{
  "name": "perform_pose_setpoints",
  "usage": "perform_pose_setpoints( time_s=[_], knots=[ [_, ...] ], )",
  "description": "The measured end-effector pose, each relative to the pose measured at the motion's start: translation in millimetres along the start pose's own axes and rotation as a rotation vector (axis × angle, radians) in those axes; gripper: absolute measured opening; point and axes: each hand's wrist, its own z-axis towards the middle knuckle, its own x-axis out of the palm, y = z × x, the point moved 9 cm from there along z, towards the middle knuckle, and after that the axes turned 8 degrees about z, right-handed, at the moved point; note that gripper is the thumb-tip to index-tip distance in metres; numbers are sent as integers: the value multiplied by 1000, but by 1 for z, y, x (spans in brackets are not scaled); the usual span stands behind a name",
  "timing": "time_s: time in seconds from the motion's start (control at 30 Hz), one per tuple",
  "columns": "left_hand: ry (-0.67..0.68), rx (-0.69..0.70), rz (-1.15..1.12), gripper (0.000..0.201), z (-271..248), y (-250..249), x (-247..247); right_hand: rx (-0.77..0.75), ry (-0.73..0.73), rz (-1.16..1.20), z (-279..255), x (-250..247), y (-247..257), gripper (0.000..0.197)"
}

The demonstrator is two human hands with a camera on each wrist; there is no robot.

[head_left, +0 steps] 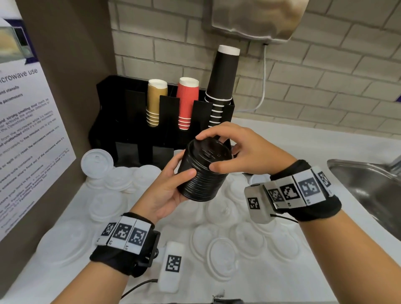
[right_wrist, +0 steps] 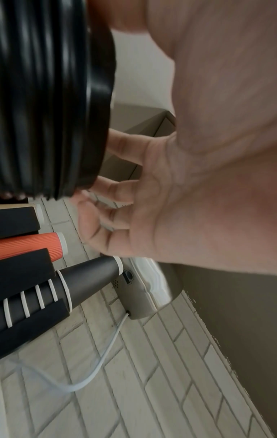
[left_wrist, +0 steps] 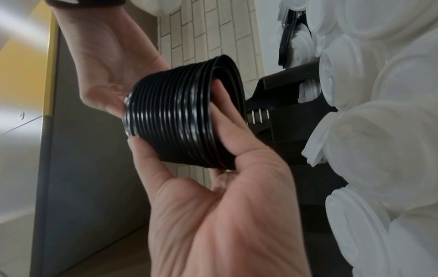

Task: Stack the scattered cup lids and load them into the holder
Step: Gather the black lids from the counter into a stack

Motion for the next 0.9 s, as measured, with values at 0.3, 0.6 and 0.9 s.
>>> perform_pose_setpoints(
  time_s=[0.3, 0.6, 0.9],
  knots=[
    [2, -2, 2, 106, -4, -2, 3, 122, -85, 141, -11, -22, -21, 45],
    [-62, 35, -63, 91, -8, -9, -24, 903, 197, -471, -81, -49, -212, 67],
    [-75, 39, -34, 101, -13, -12, -29, 824, 317, -697, -78, -26, -242, 79]
  ],
)
